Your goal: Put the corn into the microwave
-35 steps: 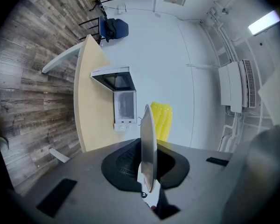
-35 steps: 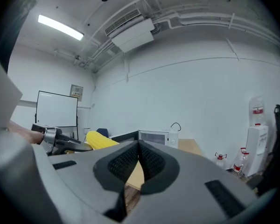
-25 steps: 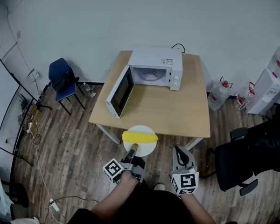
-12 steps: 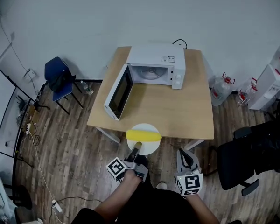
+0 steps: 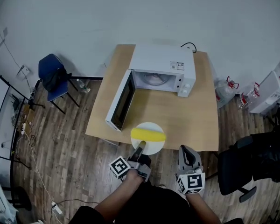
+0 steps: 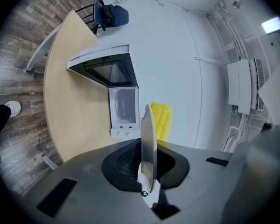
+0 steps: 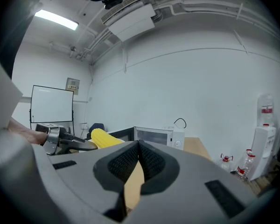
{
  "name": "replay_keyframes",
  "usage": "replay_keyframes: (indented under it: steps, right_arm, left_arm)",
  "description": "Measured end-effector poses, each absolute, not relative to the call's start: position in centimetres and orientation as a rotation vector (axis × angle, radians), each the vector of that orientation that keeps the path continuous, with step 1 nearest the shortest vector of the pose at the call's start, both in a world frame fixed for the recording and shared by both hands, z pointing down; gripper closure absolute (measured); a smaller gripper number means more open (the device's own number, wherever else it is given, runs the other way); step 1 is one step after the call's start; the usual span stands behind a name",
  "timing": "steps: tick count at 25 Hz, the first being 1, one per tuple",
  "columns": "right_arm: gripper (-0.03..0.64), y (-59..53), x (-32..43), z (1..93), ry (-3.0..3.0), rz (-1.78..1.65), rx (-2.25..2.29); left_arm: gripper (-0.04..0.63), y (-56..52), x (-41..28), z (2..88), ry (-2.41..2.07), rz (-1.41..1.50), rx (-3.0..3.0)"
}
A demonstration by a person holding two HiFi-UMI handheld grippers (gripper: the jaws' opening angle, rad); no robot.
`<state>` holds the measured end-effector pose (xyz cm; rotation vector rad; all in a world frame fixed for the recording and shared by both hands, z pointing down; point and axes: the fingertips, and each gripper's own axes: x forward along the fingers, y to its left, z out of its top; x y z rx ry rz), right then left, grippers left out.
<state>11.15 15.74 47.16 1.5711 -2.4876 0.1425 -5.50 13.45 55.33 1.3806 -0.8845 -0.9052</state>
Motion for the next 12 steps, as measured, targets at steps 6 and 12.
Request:
replay_keyframes:
  steps: [6, 12]
  right_arm:
    - [0.557, 10.2, 9.3, 48.4, -2.410, 0.188, 1.596]
    - [0.557, 6.3, 6.1, 47.7, -2.381, 0.125, 1.594]
  left_arm:
    - [0.574, 8.7, -6.2, 56.4, -0.827, -0.818, 1.411]
    - [0.574, 4.8, -7.2, 57.7, -0.803, -0.722, 1.401]
